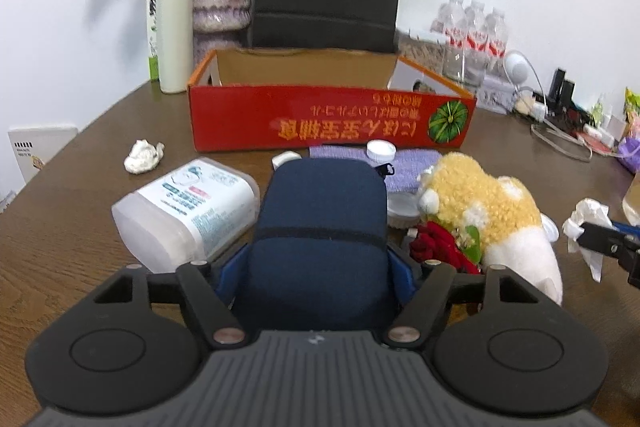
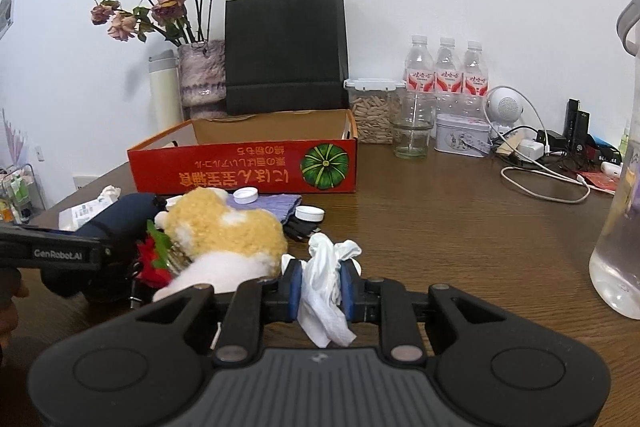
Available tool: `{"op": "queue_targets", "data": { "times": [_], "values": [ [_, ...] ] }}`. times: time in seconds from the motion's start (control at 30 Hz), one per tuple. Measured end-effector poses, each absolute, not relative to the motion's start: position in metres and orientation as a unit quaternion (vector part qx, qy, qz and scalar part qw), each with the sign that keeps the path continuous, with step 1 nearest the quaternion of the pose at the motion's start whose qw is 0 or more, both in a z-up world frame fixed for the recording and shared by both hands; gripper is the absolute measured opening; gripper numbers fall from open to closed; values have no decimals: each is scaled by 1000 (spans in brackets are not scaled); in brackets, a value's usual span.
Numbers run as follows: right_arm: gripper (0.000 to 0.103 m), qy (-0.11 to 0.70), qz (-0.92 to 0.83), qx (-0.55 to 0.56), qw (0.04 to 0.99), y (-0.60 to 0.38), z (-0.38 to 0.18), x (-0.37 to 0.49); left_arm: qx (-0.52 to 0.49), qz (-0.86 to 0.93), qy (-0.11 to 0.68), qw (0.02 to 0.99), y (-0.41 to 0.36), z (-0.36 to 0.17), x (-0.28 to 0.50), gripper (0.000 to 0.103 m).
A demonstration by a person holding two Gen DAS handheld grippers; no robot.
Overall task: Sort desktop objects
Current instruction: 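Carry the case and tissue into the red cardboard box, then open both tools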
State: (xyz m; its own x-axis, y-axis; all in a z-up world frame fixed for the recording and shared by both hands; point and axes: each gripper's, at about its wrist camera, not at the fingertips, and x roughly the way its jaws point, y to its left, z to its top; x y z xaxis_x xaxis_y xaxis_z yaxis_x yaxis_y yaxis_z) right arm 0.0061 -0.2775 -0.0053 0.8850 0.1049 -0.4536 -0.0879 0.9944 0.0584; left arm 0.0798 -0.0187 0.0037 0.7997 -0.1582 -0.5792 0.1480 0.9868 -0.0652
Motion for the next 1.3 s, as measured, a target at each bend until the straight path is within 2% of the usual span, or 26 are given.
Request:
{"op": "queue_targets", "data": {
  "times": [0.1,0.17,0.33,0.63,0.67,0.73,1.3],
  "values": [
    [19,234,50,21,971,-277,-3,7,-2,-86,309,947,-21,8,86,78],
    [19,233,51,22,971,-277,-1,9,7,-86,315,945,-23,10,93,85],
    [19,235,56,28,970,-275,-2,13,-18,-91,356,930,-21,2,113,87],
    [19,228,56,35,971,-275,1,12,-43,-101,352,930,-14,-1,108,81],
    [19,226,57,36,972,-275,3,11,-46,-99,347,932,-14,1,106,70],
    [19,222,58,36,973,-274,5,12,-47,-101,338,935,-13,7,105,65],
    [19,216,63,36,974,-269,10,13,-56,-109,313,942,-8,16,94,62]
  ]
}}
